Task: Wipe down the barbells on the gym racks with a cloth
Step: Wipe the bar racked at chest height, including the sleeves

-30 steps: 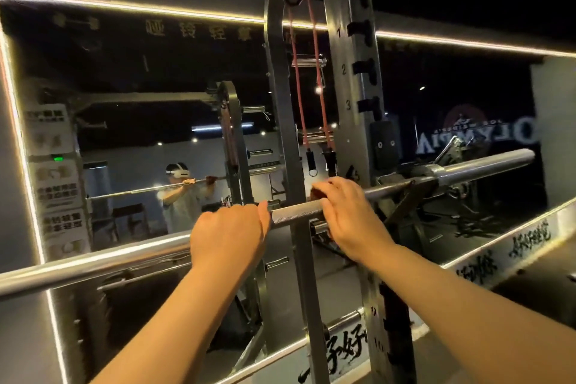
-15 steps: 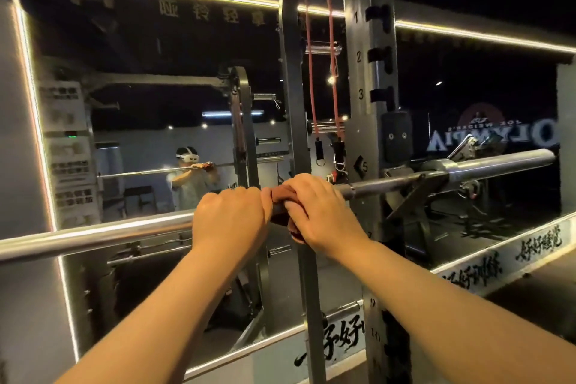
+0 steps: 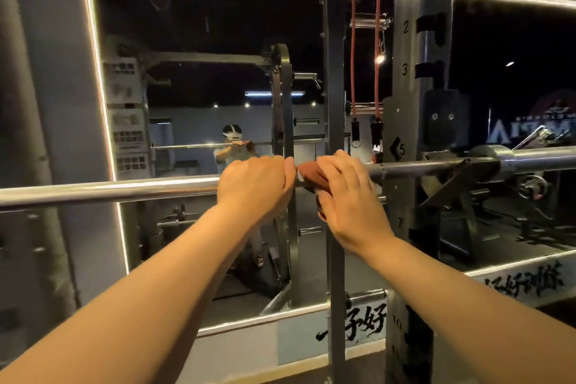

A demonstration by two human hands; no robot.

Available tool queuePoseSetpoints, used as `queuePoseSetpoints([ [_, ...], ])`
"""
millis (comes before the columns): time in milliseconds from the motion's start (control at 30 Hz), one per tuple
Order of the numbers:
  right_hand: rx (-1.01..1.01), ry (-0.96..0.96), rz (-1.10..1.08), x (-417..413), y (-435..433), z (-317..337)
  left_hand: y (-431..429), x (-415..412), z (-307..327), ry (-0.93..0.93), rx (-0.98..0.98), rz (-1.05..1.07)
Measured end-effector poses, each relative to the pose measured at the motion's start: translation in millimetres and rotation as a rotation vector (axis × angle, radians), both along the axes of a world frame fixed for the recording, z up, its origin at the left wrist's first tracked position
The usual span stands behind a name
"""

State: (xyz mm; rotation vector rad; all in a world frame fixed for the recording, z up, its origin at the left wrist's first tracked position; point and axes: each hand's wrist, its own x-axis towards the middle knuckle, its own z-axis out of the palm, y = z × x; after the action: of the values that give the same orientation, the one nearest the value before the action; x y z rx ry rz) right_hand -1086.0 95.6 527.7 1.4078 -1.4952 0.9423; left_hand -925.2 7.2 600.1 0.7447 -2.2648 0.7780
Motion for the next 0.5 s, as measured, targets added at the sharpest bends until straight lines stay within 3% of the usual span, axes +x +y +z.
queuePoseSetpoints([
  [133, 0.041, 0.107, -0.064, -7, 11, 3, 0, 8, 8, 0.041, 0.167, 0.059],
  [333, 0.173, -0.125, -0.169, 16, -15, 50, -4, 36, 5, 0.017, 0.078, 0.245],
  [500, 0.081, -0.165, -0.046, 47, -20, 6, 1, 35, 3, -0.015, 0.019, 0.304],
])
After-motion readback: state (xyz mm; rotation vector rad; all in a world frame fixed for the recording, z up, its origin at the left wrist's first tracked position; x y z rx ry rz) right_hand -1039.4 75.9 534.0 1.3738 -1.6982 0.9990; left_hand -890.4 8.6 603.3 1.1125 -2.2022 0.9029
